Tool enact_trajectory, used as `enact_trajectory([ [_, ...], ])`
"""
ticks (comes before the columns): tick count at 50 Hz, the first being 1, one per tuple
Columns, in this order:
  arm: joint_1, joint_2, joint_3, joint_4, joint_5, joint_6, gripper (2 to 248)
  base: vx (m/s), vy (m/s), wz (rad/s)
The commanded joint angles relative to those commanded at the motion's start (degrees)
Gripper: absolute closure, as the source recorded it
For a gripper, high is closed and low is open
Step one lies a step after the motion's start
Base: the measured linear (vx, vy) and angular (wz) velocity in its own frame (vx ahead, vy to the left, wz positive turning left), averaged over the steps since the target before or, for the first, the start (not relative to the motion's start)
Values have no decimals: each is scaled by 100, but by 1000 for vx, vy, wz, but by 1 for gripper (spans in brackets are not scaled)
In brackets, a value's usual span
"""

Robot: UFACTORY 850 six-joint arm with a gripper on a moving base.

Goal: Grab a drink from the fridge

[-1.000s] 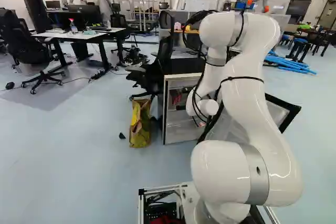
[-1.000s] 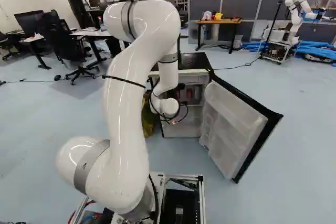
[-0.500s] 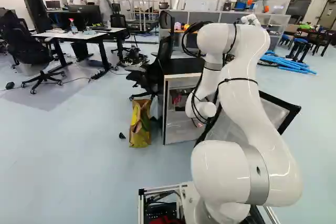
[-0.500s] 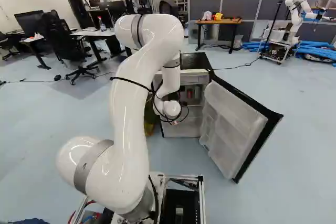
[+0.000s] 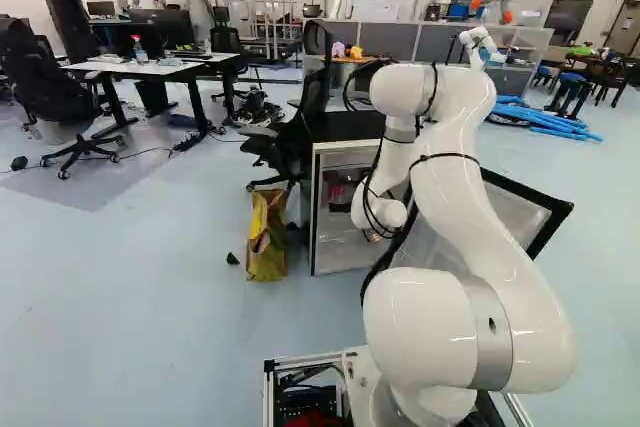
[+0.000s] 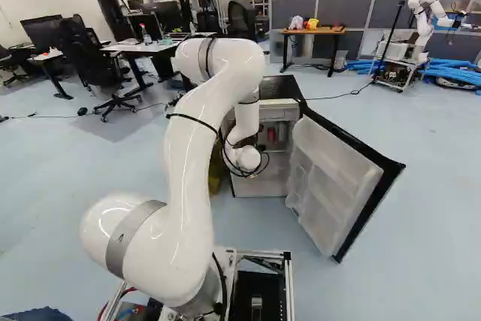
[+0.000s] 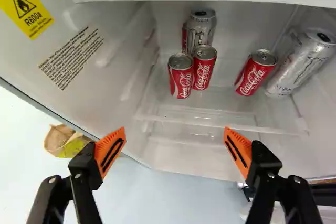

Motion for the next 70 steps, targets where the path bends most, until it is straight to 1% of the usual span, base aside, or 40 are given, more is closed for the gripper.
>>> enact_trajectory([
  [15,4,-409,-438,-129,220,0,3,0,0,0],
  [37,-73,-1037,-1159,-206,459,0,3,0,0,0],
  [55,-70,-1215,-1516,-206,596,0,3,0,0,0],
  [70,-58,-1232,-1549,-231,596,0,3,0,0,0],
])
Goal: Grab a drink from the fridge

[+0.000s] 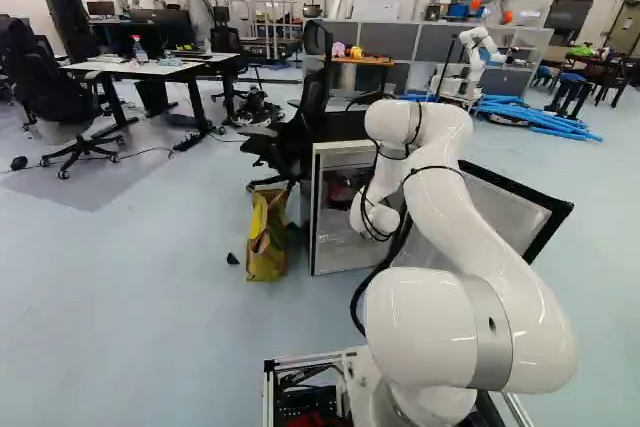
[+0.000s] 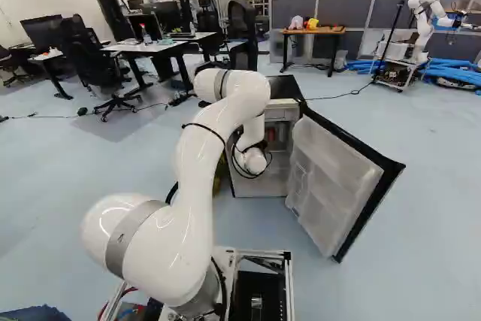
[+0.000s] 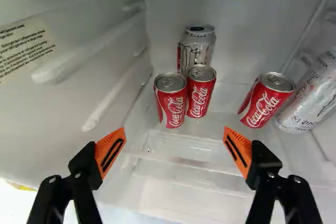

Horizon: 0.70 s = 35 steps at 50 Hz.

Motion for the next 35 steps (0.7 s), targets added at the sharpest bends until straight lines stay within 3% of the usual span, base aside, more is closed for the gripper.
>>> enact_trajectory([
  [7,0,0,0,-46,0,0,3,0,0,0],
  [8,0,0,0,-46,0,0,14,0,0,0],
  [12,0,0,0,-46,0,0,14,0,0,0],
  [13,0,0,0,-46,0,0,28,0,0,0],
  [18,0,0,0,-46,0,0,28,0,0,0],
  [19,0,0,0,-46,0,0,39,0,0,0],
  [23,0,0,0,-46,0,0,39,0,0,0],
  [24,0,0,0,-46,0,0,51,0,0,0],
  [28,0,0,0,-46,0,0,51,0,0,0],
  [29,0,0,0,-46,0,0,64,0,0,0],
  [33,0,0,0,-46,0,0,64,0,0,0],
  [35,0,0,0,-46,0,0,76,0,0,0],
])
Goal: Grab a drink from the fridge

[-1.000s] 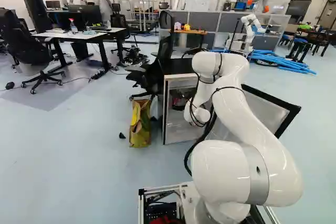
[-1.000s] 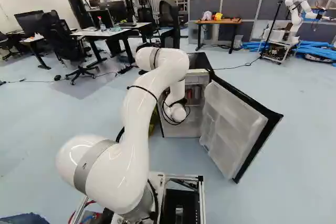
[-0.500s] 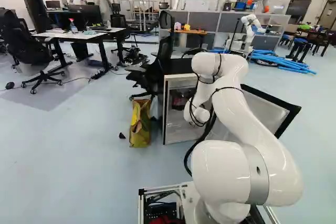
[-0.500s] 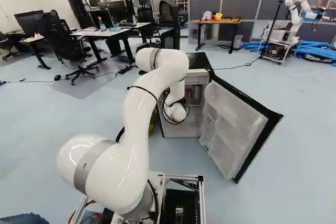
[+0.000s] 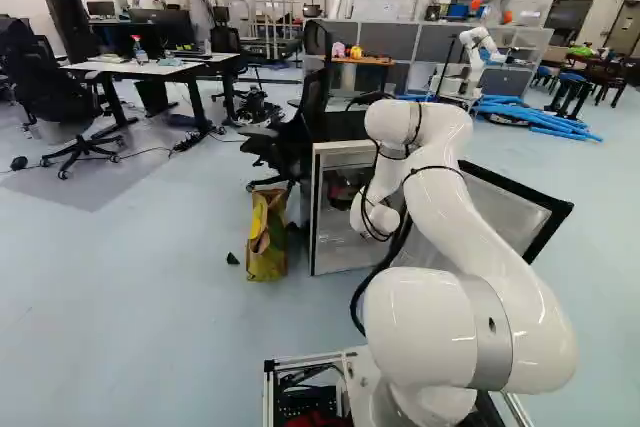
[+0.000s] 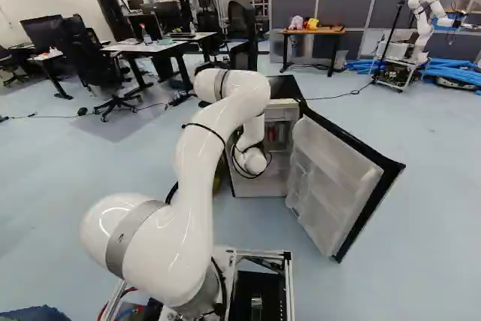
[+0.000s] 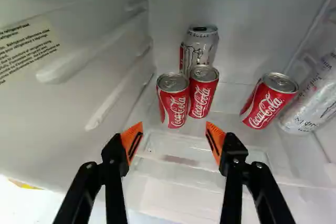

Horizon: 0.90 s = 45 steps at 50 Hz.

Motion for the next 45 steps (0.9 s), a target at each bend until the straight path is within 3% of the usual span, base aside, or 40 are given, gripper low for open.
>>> enact_trajectory([
  [10,0,0,0,0,0,0,94,0,0,0],
  [15,0,0,0,0,0,0,85,0,0,0],
  [45,17,-52,-102,-43,0,0,86,0,0,0],
])
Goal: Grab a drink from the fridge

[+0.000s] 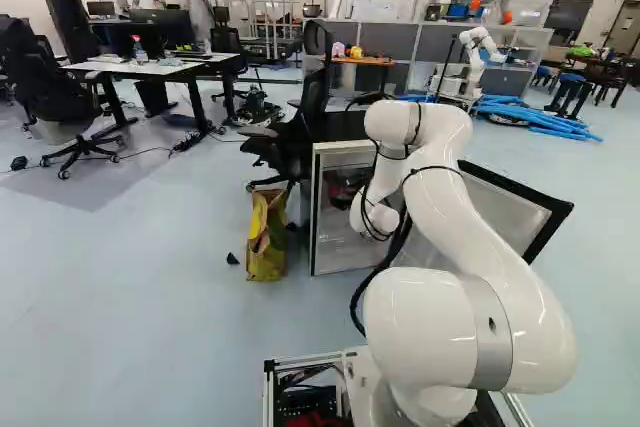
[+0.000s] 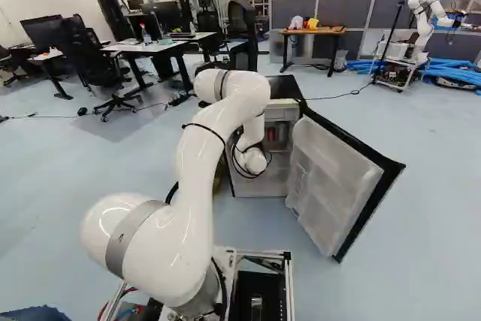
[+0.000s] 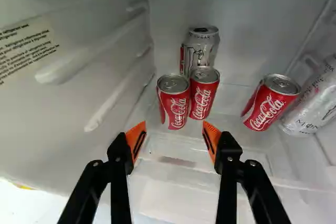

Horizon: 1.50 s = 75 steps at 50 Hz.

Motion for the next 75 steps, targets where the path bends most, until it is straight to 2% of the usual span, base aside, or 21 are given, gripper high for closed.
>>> enact_trajectory([
  [59,173,-487,-942,-114,0,0,86,0,0,0],
  [75,180,-501,-970,-114,0,0,86,0,0,0],
])
